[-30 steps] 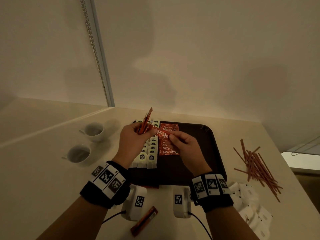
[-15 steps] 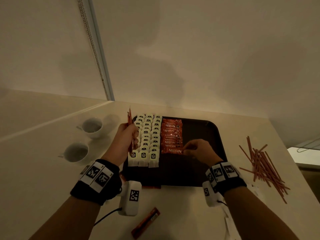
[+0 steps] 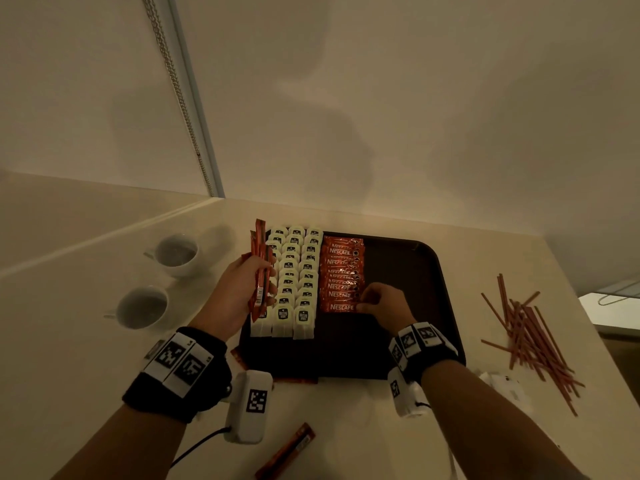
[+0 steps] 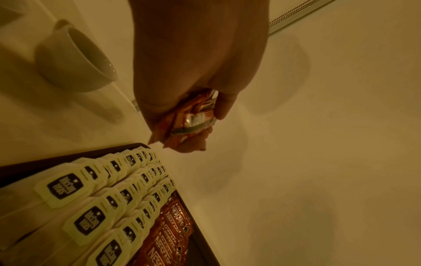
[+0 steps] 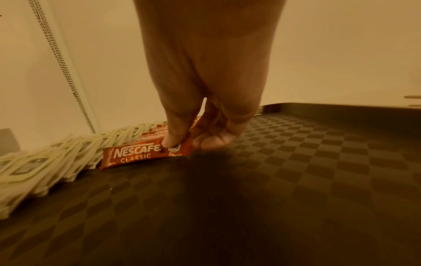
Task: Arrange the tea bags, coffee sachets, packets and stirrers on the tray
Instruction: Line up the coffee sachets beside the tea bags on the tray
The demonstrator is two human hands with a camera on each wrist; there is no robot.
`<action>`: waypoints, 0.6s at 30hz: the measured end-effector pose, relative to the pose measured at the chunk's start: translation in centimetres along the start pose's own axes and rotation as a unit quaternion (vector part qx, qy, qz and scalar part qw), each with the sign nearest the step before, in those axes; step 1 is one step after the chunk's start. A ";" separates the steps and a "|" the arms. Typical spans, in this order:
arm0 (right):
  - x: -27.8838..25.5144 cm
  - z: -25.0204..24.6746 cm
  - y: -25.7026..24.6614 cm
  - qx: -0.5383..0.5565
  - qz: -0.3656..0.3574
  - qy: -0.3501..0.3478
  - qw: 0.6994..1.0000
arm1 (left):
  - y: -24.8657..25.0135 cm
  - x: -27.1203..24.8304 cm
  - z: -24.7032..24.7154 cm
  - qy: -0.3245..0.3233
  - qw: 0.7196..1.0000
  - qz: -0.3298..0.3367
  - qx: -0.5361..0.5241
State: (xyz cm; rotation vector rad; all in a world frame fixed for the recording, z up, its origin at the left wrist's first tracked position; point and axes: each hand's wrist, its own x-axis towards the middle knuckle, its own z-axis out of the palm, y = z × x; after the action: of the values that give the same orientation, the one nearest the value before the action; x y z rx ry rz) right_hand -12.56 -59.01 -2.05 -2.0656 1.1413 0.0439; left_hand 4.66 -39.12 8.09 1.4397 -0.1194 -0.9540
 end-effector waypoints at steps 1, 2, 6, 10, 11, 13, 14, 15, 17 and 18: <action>0.1 0.1 0.0 -0.001 0.000 0.001 1.000 | 0.0 0.0 0.0 0.000 1.000 -0.001 0.001; 0.2 0.2 0.0 -0.002 0.000 0.000 1.000 | -0.1 0.0 0.0 0.001 1.000 -0.002 0.003; 0.7 0.6 0.0 0.000 0.005 -0.002 1.000 | -0.3 0.1 -0.2 0.010 1.000 -0.002 0.012; 1.1 0.6 -0.2 -0.003 0.013 0.001 1.000 | -0.4 0.1 -0.1 0.008 1.000 -0.005 -0.016; 1.2 0.6 -0.2 -0.004 0.013 0.004 1.000 | -0.4 0.2 -0.2 0.003 1.000 -0.007 -0.027; 1.3 0.7 -0.1 -0.002 0.013 0.010 1.000 | -0.6 0.2 -0.3 -0.016 0.999 -0.009 -0.036; 1.3 0.8 0.0 -0.003 0.012 0.011 1.000 | -0.7 0.2 -0.3 -0.027 0.999 -0.009 -0.033; 1.3 0.8 0.0 -0.004 0.011 0.013 1.000 | -0.8 0.2 -0.3 -0.035 0.999 -0.008 -0.029; 1.4 0.8 0.0 -0.008 0.008 0.014 1.000 | -0.9 0.1 0.0 -0.040 0.999 -0.003 -0.029; 1.3 0.8 0.1 -0.008 0.007 0.013 1.000 | -0.9 0.1 0.2 -0.040 0.999 0.001 -0.028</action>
State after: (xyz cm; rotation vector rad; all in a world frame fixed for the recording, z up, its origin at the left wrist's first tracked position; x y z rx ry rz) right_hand -11.57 -59.46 -3.17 -2.0780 1.1747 0.0323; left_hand 4.19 -39.15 7.30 1.3507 -0.1532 -1.0058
